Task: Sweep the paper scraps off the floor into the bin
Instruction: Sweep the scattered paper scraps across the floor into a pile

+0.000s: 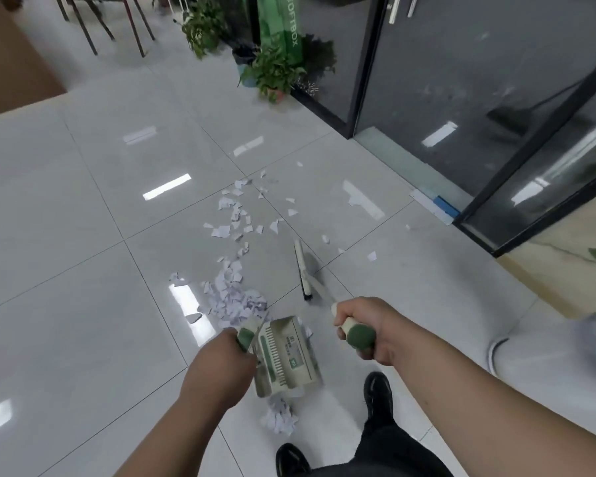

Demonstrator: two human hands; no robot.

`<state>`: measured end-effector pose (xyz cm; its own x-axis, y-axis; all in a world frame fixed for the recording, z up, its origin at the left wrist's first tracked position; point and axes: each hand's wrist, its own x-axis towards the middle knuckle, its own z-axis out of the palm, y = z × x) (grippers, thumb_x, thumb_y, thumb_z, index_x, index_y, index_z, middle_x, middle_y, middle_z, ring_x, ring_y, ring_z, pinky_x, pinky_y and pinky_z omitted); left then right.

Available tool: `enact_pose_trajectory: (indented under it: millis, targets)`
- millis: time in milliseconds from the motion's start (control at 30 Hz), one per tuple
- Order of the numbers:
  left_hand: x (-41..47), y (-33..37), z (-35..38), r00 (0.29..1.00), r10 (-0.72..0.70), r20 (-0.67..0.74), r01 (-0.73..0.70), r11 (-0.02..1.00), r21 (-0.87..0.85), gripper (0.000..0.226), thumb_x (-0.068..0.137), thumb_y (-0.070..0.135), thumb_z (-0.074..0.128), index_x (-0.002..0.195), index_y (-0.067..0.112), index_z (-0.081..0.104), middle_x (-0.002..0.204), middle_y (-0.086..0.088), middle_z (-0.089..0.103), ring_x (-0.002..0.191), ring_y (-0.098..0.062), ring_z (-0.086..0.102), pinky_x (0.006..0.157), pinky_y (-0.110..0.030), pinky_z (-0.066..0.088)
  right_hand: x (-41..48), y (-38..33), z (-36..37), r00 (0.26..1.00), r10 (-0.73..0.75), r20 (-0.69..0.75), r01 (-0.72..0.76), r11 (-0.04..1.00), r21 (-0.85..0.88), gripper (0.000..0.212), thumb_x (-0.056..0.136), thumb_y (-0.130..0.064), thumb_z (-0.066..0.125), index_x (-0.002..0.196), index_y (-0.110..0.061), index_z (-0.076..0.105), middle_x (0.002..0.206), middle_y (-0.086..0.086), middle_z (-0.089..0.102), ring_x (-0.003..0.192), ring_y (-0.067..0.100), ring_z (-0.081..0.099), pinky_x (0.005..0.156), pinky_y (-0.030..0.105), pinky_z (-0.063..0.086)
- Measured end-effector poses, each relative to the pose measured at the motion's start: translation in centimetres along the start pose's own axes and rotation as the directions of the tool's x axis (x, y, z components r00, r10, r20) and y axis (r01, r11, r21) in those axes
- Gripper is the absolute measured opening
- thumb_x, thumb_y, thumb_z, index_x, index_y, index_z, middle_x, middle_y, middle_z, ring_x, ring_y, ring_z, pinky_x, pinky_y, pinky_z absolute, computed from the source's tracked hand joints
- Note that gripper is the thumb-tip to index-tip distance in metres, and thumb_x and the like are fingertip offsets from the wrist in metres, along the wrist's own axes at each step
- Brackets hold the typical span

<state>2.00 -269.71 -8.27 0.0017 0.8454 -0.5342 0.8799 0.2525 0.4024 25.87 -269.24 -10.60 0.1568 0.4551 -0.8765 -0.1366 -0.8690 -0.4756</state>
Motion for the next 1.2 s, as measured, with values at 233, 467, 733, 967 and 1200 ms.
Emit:
enact_pose_trajectory:
  millis: [233, 467, 733, 967, 1200]
  targets:
    - [4.9, 5.9, 1.5, 1.000, -0.013, -0.020, 0.014, 0.999, 0.030, 0.013, 0.088, 0.010, 0.047, 0.081, 0.020, 0.051, 0.074, 0.000, 0.061, 0.064, -0.017, 0.055, 0.055, -0.029, 0.039, 2.8, -3.7, -10.5, 0.987, 0.009, -0.159, -0.009, 1.000, 0.003, 0.028, 0.070, -0.006, 0.067, 0.098, -0.009, 0.065, 0.084, 0.016, 0.060, 0.054, 0.021, 0.048, 0.045, 0.017, 0.034]
    - [10.6, 15.8, 4.7, 0.997, -0.070, -0.046, 0.072, 0.995, 0.063, 0.012, 0.088, 0.010, 0.046, 0.084, 0.019, 0.054, 0.074, -0.001, 0.065, 0.066, -0.019, 0.060, 0.056, -0.029, 0.044, 9.7, -10.1, -23.3, 0.966, 0.019, -0.257, -0.020, 1.000, -0.004, 0.023, 0.068, -0.005, 0.066, 0.091, -0.009, 0.064, 0.083, 0.016, 0.060, 0.063, 0.024, 0.048, 0.047, 0.018, 0.035]
    - [15.2, 25.1, 7.5, 0.985, -0.159, -0.073, 0.169, 0.975, 0.147, 0.014, 0.087, 0.008, 0.047, 0.085, 0.021, 0.052, 0.072, 0.000, 0.063, 0.064, -0.017, 0.061, 0.054, -0.029, 0.045, 18.9, -18.8, -34.4, 0.957, 0.024, -0.289, -0.067, 0.988, -0.139, 0.015, 0.074, -0.003, 0.063, 0.086, -0.009, 0.058, 0.074, 0.011, 0.050, 0.058, 0.022, 0.041, 0.049, 0.020, 0.031]
    - [16.8, 28.1, 7.3, 0.962, -0.252, -0.103, 0.263, 0.959, 0.106, 0.015, 0.087, 0.008, 0.051, 0.083, 0.023, 0.051, 0.072, -0.004, 0.064, 0.063, -0.020, 0.060, 0.054, -0.029, 0.044, 21.8, -21.6, -32.2, 0.991, 0.025, -0.132, -0.058, 0.966, -0.252, 0.015, 0.072, -0.003, 0.062, 0.080, -0.012, 0.055, 0.075, 0.009, 0.050, 0.063, 0.022, 0.040, 0.050, 0.021, 0.029]
    - [17.9, 27.9, 6.3, 0.951, -0.272, -0.145, 0.284, 0.957, 0.065, 0.009, 0.089, 0.011, 0.052, 0.088, 0.020, 0.055, 0.074, -0.002, 0.063, 0.066, -0.019, 0.059, 0.055, -0.030, 0.042, 17.4, -22.6, -22.8, 0.991, 0.048, 0.129, 0.001, 0.937, -0.350, 0.010, 0.077, -0.003, 0.061, 0.073, -0.011, 0.056, 0.073, 0.011, 0.051, 0.055, 0.020, 0.043, 0.048, 0.021, 0.029]
